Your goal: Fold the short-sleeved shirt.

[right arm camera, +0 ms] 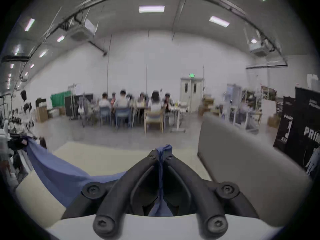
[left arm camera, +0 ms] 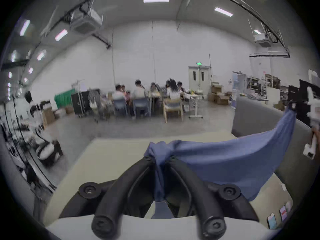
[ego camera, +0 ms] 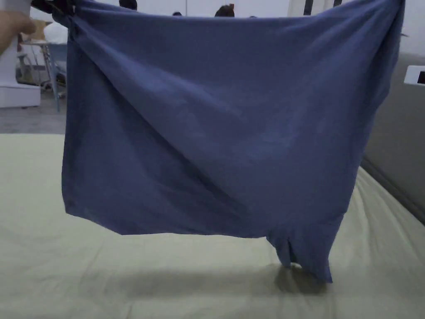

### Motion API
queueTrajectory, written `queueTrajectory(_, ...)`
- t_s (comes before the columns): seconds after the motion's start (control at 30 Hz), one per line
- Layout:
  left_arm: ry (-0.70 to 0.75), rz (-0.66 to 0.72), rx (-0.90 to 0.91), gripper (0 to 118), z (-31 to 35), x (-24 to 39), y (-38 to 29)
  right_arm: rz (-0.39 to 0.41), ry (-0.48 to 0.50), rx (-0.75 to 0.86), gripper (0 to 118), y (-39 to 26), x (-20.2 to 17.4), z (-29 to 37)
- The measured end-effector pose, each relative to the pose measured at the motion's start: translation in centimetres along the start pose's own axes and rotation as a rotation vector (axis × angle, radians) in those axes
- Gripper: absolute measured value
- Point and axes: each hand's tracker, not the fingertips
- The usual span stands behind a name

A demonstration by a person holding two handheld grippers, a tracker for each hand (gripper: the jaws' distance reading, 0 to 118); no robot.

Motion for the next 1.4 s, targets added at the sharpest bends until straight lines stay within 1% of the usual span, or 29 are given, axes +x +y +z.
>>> queueTrajectory(0.07,0.006,0.06,0.025,7,-0.5,-0.7,2.6,-0.05,-0.001,0.054,5,2.8,0.1,-0.4)
queueTrajectory(0.1,-0.01,0.092,0.065,7,-0.6,-1.0,3.5,-0.067,0.003,0.085,5,3.8,-0.1,-0.5)
queueTrajectory(0.13,-0.003,0.092,0.091,7,-0.8,-1.2,4.2,-0.069,-0.002,0.115,5,4.5,-0.3,-0.6)
queueTrajectory(0.17,0.027,0.062,0.117,7,-1.1,-1.2,4.3,-0.065,-0.01,0.135,5,4.9,-0.5,-0.9)
queueTrajectory(0.23,0.096,-0.012,0.146,7,-2.0,-0.8,4.1,-0.053,0.005,0.158,5,4.6,-1.4,-1.1)
queueTrajectory(0.3,0.114,-0.073,0.156,7,-3.3,-0.5,2.6,-0.047,0.019,0.168,5,3.5,-2.2,-1.6)
queueTrajectory(0.37,0.12,-0.077,0.142,7,-4.8,-0.4,0.1,-0.019,0.036,0.148,5,1.3,-2.8,-2.6)
queueTrajectory(0.43,0.101,-0.052,0.097,7,-6.8,-0.4,-3.5,0.005,0.051,0.086,5,-2.2,-3.3,-3.9)
queueTrajectory(0.53,0.04,0.043,-0.062,7,-11.2,-0.3,-11.0,-0.017,0.086,-0.03,5,-10.0,-3.3,-6.4)
queueTrajectory(0.67,0.004,0.103,-0.257,7,-15.8,1.1,-22.1,-0.005,0.094,-0.198,5,-21.5,-3.7,-8.8)
queueTrajectory(0.73,-0.018,0.127,-0.359,7,-17.7,1.9,-27.6,0.001,0.102,-0.292,5,-27.7,-4.0,-9.6)
queueTrajectory(0.8,-0.032,0.117,-0.464,7,-18.8,2.7,-31.6,0.002,0.124,-0.393,5,-32.3,-3.9,-10.5)
queueTrajectory(0.87,-0.049,0.116,-0.5,7,-18.8,3.3,-34.2,0.009,0.136,-0.443,5,-35.7,-4.2,-10.3)
queueTrajectory(0.93,-0.073,0.102,-0.507,7,-18.1,3.2,-35.6,0.007,0.153,-0.467,5,-37.8,-4.4,-9.3)
queueTrajectory(0.97,-0.085,0.092,-0.506,7,-16.9,3.4,-36.1,-0.007,0.171,-0.481,5,-38.7,-4.3,-8.7)
queueTrajectory(1.03,-0.13,0.074,-0.478,7,-13.9,2.8,-37.2,-0.008,0.217,-0.495,5,-40.2,-3.8,-5.9)
queueTrajectory(1.07,-0.133,0.06,-0.488,7,-12.5,2.6,-37.8,0.002,0.227,-0.495,5,-40.9,-3.5,-4.4)
queueTrajectory(1.1,-0.126,0.04,-0.496,7,-10.5,2.4,-38.6,0.043,0.224,-0.514,5,-41.9,-3.4,-2.5)
queueTrajectory(1.17,-0.149,-0.023,-0.504,7,-5.9,2.2,-41.6,0.079,0.233,-0.544,5,-44.8,-2.7,2.1)
queueTrajectory(1.2,-0.142,-0.027,-0.502,7,-4.1,2.3,-43.1,0.075,0.242,-0.573,5,-46.1,-2.1,4.4)
queueTrajectory(1.23,-0.152,-0.043,-0.53,7,-1.6,2.4,-44.9,0.031,0.26,-0.606,5,-48.0,-1.5,7.2)
queueTrajectory(1.33,-0.189,0.054,-0.608,7,4.7,2.2,-49.5,-0.057,0.238,-0.66,5,-52.3,0.1,14.6)
queueTrajectory(1.37,-0.175,0.088,-0.615,7,6.8,2.0,-50.7,-0.082,0.218,-0.657,5,-53.3,0.6,17.3)
queueTrajectory(1.4,-0.181,0.092,-0.614,7,9.1,1.7,-51.3,-0.081,0.18,-0.678,5,-53.9,1.0,19.9)
